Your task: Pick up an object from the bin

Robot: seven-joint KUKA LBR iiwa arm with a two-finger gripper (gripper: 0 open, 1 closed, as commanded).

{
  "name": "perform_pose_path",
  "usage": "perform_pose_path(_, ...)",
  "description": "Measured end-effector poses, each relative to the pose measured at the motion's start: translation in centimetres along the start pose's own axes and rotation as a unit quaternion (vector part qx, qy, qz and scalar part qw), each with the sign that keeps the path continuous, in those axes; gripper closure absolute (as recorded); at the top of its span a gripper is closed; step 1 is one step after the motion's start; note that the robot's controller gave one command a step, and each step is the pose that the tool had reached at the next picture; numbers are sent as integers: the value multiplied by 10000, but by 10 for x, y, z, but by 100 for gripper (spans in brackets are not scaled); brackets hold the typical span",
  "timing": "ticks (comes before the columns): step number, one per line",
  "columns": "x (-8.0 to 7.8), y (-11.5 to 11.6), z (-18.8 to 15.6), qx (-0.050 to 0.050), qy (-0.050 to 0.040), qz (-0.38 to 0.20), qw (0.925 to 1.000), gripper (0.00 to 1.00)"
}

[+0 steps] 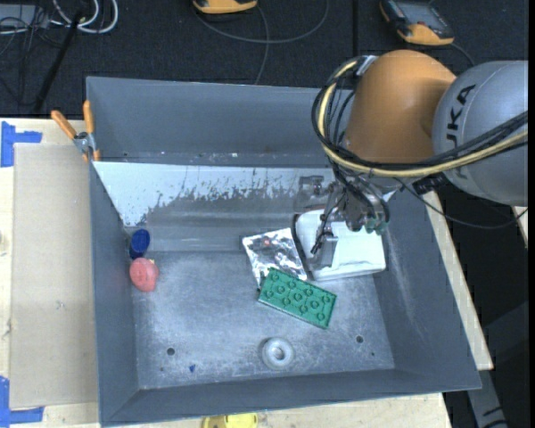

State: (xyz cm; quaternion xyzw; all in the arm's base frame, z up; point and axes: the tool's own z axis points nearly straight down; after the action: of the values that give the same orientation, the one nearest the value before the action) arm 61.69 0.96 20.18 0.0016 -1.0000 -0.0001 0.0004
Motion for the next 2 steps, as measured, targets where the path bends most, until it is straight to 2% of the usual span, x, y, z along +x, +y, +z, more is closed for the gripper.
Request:
perform_pose_path(1,61,-43,136,-4,38,-531,9986,0)
perform_pose_path(2,58,-42,129,-3,0,-530,9986,100)
